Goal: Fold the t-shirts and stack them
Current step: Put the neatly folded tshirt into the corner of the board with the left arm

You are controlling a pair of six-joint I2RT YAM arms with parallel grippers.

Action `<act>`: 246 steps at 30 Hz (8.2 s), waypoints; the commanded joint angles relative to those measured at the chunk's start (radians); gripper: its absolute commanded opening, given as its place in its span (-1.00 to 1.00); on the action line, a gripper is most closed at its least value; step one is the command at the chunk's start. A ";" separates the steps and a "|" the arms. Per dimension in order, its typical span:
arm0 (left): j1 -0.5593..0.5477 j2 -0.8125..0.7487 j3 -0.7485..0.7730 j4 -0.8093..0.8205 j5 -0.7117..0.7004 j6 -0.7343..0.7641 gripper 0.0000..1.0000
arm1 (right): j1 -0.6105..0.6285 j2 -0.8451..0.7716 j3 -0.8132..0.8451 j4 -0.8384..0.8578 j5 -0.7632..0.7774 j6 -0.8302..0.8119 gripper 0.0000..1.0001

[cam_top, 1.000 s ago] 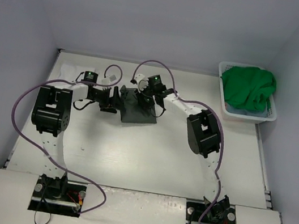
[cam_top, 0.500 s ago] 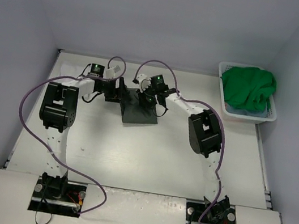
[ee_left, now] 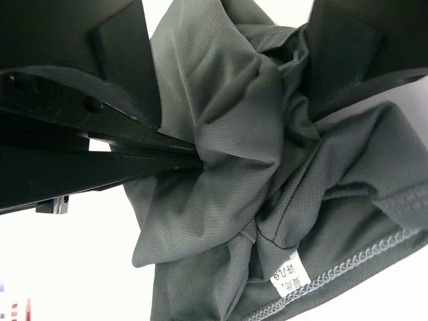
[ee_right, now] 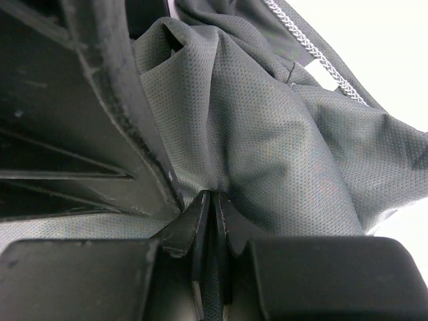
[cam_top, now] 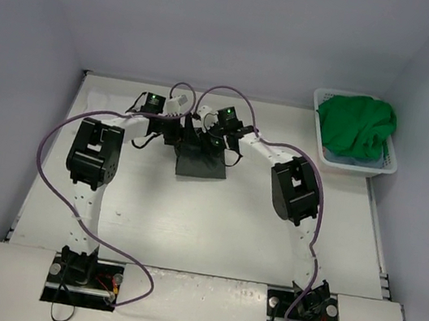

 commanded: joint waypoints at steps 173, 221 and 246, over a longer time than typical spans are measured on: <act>0.425 0.020 0.828 -0.657 -0.533 0.702 -1.00 | -0.177 -0.678 -0.440 -0.179 -0.231 -0.109 -0.35; 0.410 0.099 0.604 -0.297 -0.602 0.710 -1.00 | -0.155 -0.572 -0.437 -0.191 -0.218 -0.131 -0.35; 0.410 0.059 0.753 -0.340 -0.602 0.693 -1.00 | -0.146 -0.587 -0.441 -0.195 -0.213 -0.140 -0.33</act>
